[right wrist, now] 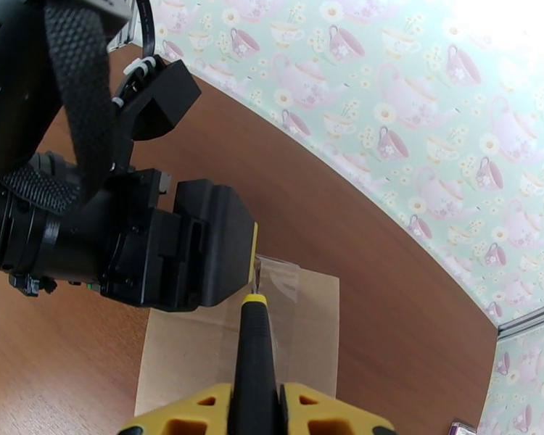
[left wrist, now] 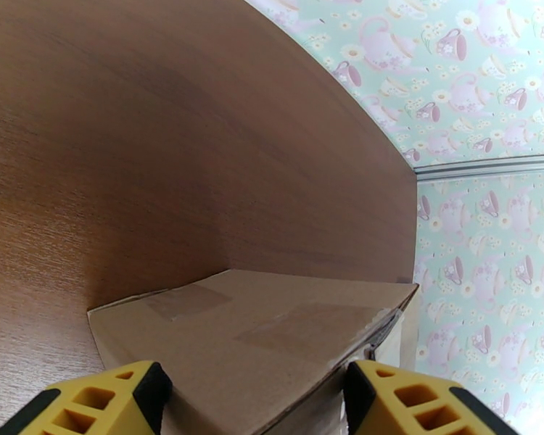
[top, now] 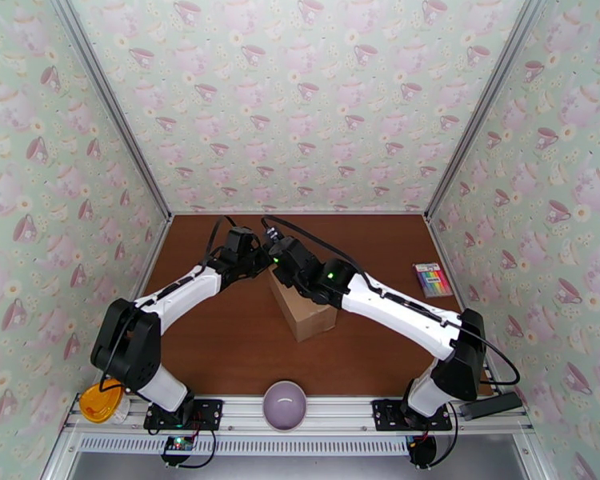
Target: Unpack the express box
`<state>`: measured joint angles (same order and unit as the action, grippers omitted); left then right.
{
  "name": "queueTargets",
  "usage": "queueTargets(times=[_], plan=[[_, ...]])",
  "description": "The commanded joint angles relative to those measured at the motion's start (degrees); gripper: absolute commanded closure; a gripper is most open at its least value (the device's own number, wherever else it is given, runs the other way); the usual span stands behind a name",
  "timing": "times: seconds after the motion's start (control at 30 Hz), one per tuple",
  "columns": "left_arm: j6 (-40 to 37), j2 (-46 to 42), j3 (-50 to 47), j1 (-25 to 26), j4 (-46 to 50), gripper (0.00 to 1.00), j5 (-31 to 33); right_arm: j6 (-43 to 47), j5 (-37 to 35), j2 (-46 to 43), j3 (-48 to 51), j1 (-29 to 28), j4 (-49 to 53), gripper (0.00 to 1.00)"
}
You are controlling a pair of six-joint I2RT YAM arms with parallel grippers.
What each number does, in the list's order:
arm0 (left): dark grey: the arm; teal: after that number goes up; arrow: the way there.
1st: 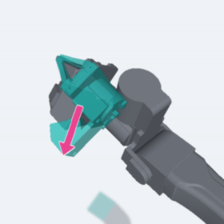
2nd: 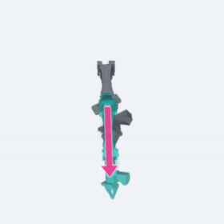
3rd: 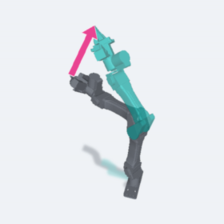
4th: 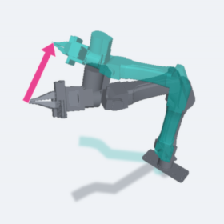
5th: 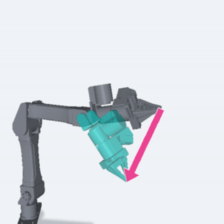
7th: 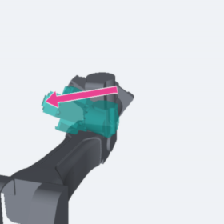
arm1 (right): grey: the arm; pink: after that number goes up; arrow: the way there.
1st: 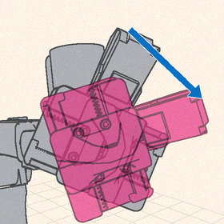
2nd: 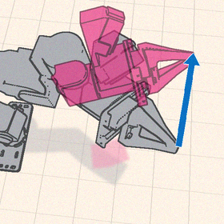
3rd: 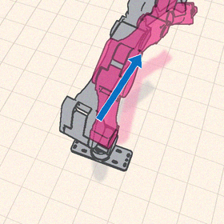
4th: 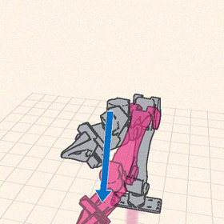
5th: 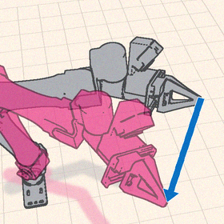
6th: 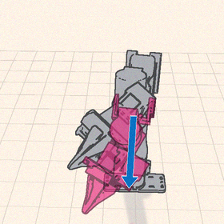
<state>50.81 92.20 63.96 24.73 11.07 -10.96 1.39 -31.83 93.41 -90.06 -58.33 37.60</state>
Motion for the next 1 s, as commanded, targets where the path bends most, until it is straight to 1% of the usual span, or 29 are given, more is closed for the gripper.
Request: queueTargets(times=[0.0, 0.57, 0.73, 0.97], plan=[[0.3, 1.1, -1.1, 0.5, 2.1, 0.30, -0.2, 1.5, -2.2, 0.3, -2.3, -0.5, -1.7, 1.00], [0.3, 1.2, -1.2, 0.6, 2.0, 0.30, -0.2, 1.9, -2.0, 3.3, -1.6, -0.5, -2.5, 1.00], [0.4, 1.2, -1.1, 0.5, 2.2, 0.30, 0.0, 1.8, -2.2, 2.8, -1.1, -0.5, -1.6, 1.00], [0.4, 1.9, -0.6, 0.5, 2.6, 0.30, 1.0, 4.2, -4.1, 1.0, 0.5, -0.5, -1.6, 1.00]])
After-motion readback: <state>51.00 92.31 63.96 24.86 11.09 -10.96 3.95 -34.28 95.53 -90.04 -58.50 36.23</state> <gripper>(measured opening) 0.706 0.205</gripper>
